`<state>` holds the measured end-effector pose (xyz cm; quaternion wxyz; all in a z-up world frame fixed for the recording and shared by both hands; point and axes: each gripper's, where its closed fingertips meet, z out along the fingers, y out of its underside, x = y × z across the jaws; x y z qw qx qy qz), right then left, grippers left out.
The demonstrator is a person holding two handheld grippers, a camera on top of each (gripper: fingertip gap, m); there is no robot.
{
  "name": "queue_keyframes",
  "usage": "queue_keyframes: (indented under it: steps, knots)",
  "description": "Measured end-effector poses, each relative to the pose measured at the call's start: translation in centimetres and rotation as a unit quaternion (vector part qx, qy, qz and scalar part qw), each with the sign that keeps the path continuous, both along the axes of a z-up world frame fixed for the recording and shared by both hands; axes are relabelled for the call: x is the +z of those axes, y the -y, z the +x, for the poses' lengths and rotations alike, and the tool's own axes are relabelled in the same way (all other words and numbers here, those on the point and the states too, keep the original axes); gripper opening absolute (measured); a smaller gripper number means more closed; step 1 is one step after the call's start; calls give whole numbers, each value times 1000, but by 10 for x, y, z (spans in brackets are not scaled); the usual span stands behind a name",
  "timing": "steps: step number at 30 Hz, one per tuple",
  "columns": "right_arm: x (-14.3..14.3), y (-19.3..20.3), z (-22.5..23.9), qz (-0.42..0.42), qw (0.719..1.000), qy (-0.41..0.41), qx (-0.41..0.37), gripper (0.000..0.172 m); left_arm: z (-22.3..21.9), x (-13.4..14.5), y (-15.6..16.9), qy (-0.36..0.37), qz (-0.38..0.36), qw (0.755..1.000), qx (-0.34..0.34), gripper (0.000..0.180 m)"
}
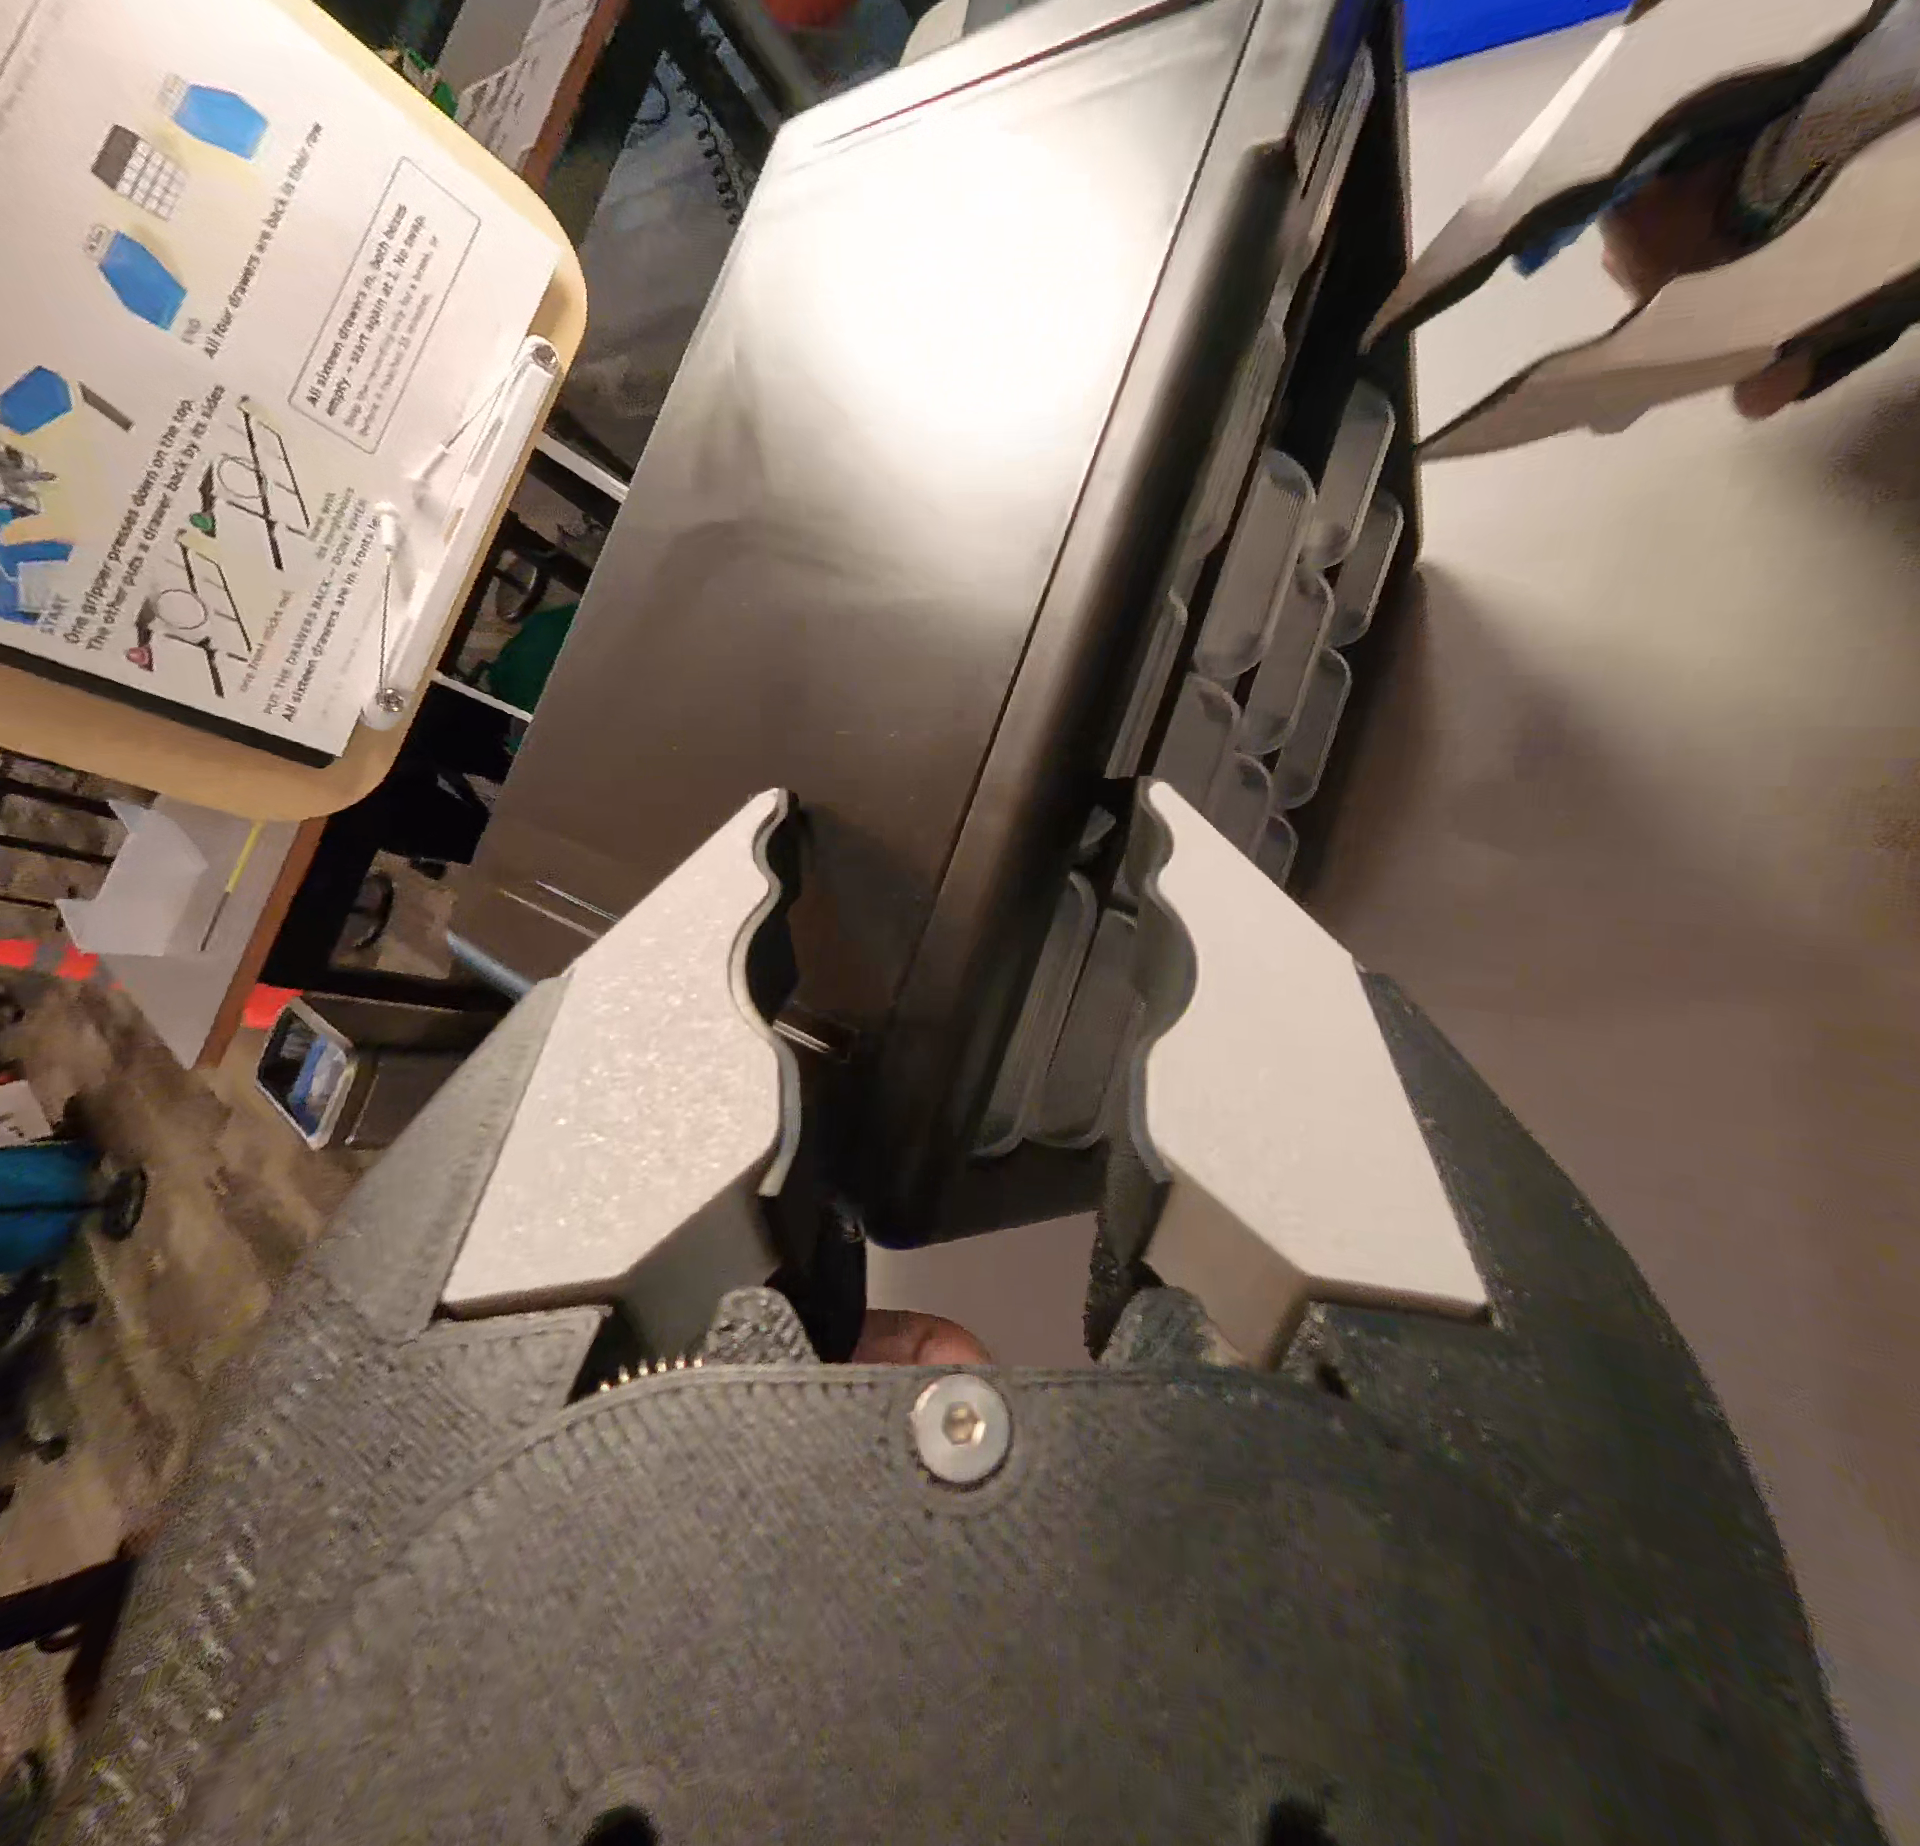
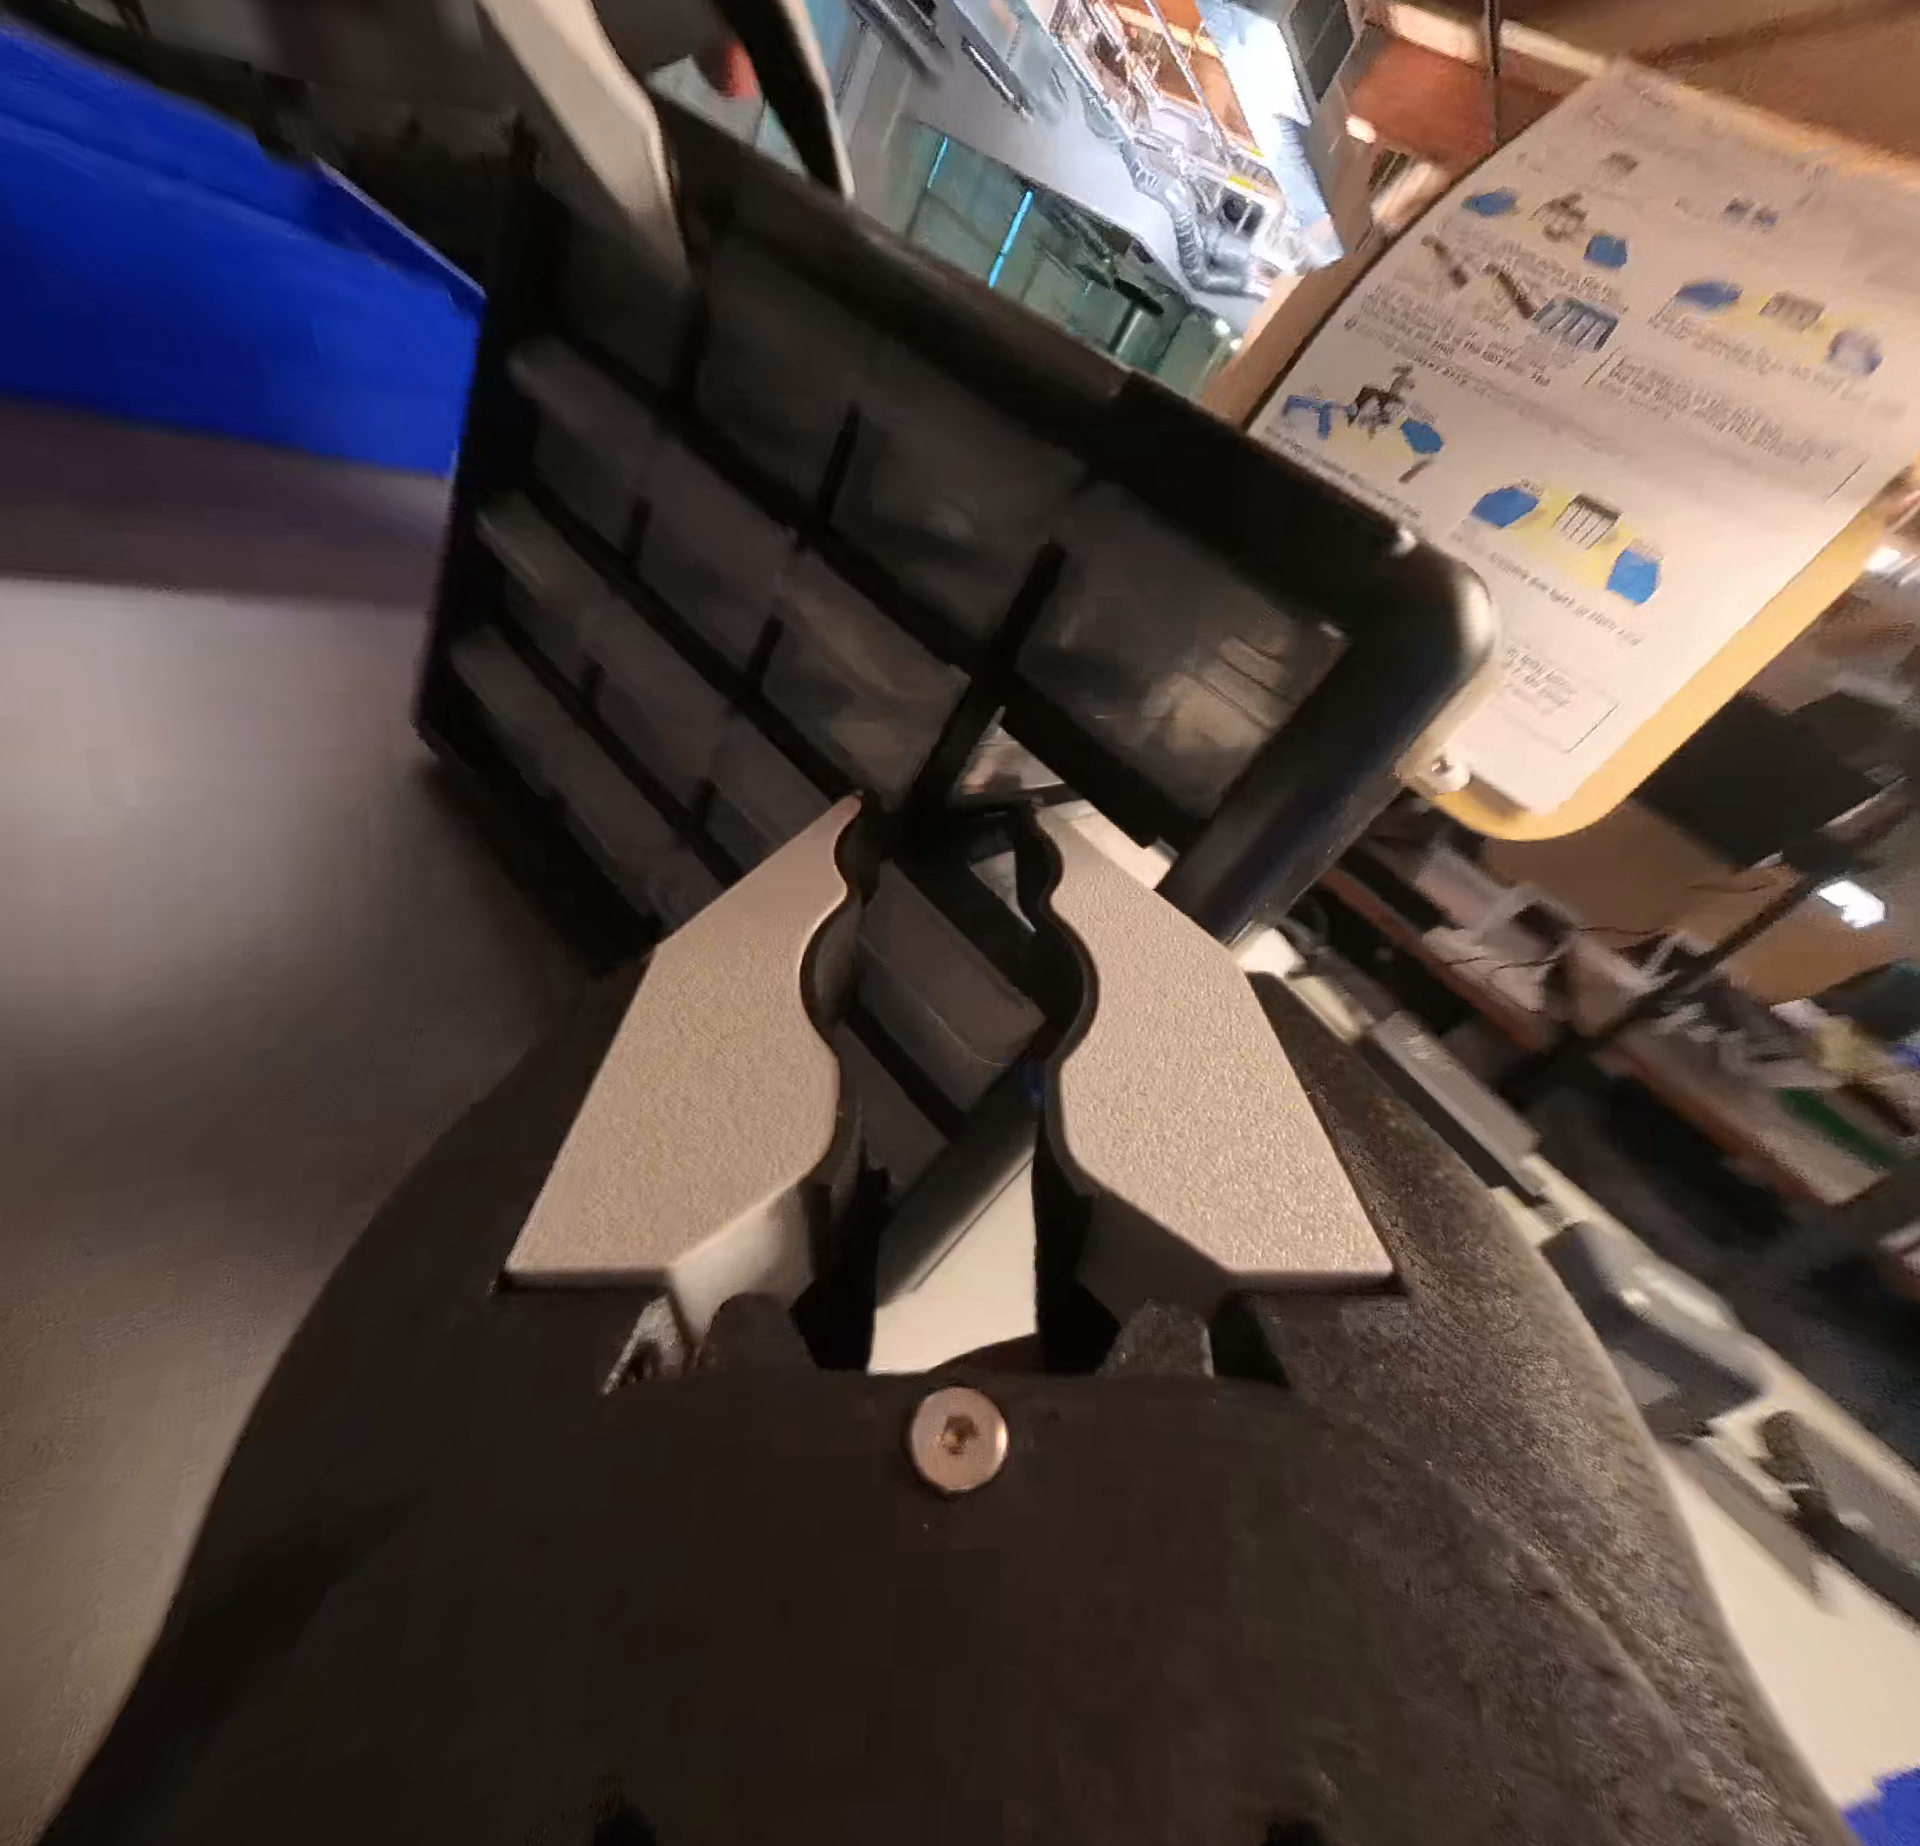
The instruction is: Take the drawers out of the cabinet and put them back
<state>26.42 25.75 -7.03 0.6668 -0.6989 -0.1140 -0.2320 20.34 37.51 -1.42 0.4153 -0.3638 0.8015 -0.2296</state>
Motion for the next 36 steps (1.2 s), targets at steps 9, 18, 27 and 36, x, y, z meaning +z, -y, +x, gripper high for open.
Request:
queue_keyframes:
  steps: [9, 18, 27, 36]
  knots:
    - [12, -23, -22, 44, 970, 239, -21, 27, -2, 2, -1, 4, -25, 1000, -1, 60]
    - [10, -42, -19, 23, 903, 420, -85, 25, -2, 3, -2, 5, -31, 1000, 0, 58]
    - [9, -40, -32, 9, 871, 479, -108, 12, -2, 3, -3, 6, -33, 999, -2, 59]
    - [7, 14, -81, 22, 883, 465, -62, 24, -2, 3, -3, 7, -34, 999, -3, 58]
